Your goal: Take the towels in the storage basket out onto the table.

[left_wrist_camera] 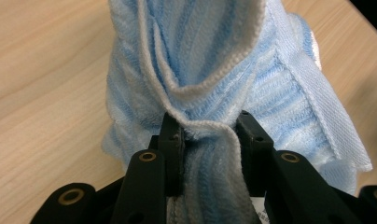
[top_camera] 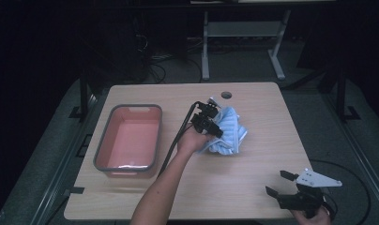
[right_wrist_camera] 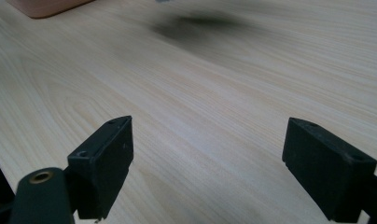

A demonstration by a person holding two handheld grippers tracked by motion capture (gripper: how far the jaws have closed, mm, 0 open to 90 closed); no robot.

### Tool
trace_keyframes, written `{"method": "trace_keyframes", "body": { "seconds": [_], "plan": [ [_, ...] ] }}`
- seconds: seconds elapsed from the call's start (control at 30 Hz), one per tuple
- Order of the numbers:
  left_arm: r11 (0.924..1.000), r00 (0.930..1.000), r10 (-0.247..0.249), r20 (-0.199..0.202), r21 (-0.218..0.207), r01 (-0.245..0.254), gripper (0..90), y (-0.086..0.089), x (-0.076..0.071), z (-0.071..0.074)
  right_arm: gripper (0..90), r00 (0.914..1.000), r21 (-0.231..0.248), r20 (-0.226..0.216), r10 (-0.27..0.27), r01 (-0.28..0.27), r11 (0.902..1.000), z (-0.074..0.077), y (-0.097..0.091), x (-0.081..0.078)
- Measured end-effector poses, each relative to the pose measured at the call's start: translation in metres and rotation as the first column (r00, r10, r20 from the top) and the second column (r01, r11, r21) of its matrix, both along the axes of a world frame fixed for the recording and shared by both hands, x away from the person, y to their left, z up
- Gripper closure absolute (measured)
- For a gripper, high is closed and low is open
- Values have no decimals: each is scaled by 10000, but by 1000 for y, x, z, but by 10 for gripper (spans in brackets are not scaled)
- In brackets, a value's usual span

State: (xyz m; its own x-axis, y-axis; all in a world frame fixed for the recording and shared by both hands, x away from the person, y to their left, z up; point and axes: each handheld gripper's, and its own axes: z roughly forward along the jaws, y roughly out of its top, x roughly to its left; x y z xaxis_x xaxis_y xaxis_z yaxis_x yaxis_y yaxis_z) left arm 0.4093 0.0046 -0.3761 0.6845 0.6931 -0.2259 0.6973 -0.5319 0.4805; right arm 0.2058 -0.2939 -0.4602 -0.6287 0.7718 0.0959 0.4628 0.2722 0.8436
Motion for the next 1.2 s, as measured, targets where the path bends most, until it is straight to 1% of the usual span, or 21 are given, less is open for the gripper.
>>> {"method": "trace_keyframes", "body": {
  "seconds": [0.07, 0.1, 0.17, 0.27, 0.33, 0.4, 0.43, 0.63, 0.8, 0.9, 0.97, 1.07, 1.13, 1.2],
  "plan": [
    [9998, 10000, -17, -35, 206, 18, 674, -2, 1, -4, 158, 10000, 35, 12, 31, -31, 10000, -1, 0, 0],
    [9997, 10000, -7, 3, 241, 7, 674, -2, 1, -6, 158, 10000, -11, 17, 41, -41, 10000, -1, 0, 1],
    [9999, 10000, 41, -69, 144, -40, 674, -2, 2, -10, 158, 10000, 14, -33, 19, -19, 10000, -1, 0, 0],
    [9999, 9999, 14, -118, 111, -13, 674, -4, 3, -15, 158, 10000, 44, -39, 1, -1, 10000, -2, -1, 1],
    [9999, 9999, 18, -141, 160, -16, 674, -4, 3, -18, 158, 10000, 58, -7, 5, -5, 10000, -2, -1, 1],
    [9998, 9999, 100, -99, 152, -99, 674, -5, 4, -20, 158, 9999, 91, -109, -12, 13, 10000, -3, -2, 1],
    [9999, 9999, 53, -104, 155, -52, 674, -5, 4, -21, 158, 9999, 90, -109, -12, 13, 10000, -3, -2, 1],
    [9997, 9998, 208, -43, 126, -208, 672, -6, 3, -24, 158, 9999, 107, -91, -57, 58, 9999, -2, -3, 1],
    [9997, 9998, 206, -78, 101, -205, 667, -8, 3, -27, 158, 9999, 105, -109, -20, 21, 9999, -2, -2, 2],
    [9998, 9999, 100, -93, 183, -98, 663, -11, 2, -28, 158, 10000, 117, -93, -33, 34, 9999, -3, -3, 2],
    [9999, 9999, 130, -96, 112, -129, 656, -11, 1, -29, 158, 9999, 88, -103, -42, 43, 10000, -2, -3, 2],
    [9999, 9999, 42, -153, 135, -40, 641, -13, -1, -29, 158, 10000, 72, -46, 24, -24, 10000, -2, -2, 2],
    [9999, 9999, -1, -100, 165, 3, 633, -14, -2, -28, 158, 10000, 54, -81, 10, -10, 10000, -2, -1, 2],
    [10000, 10000, 37, -83, 64, -36, 629, -14, -3, -26, 158, 10000, 37, -52, 46, -46, 10000, -2, 0, 2]
  ]
}}
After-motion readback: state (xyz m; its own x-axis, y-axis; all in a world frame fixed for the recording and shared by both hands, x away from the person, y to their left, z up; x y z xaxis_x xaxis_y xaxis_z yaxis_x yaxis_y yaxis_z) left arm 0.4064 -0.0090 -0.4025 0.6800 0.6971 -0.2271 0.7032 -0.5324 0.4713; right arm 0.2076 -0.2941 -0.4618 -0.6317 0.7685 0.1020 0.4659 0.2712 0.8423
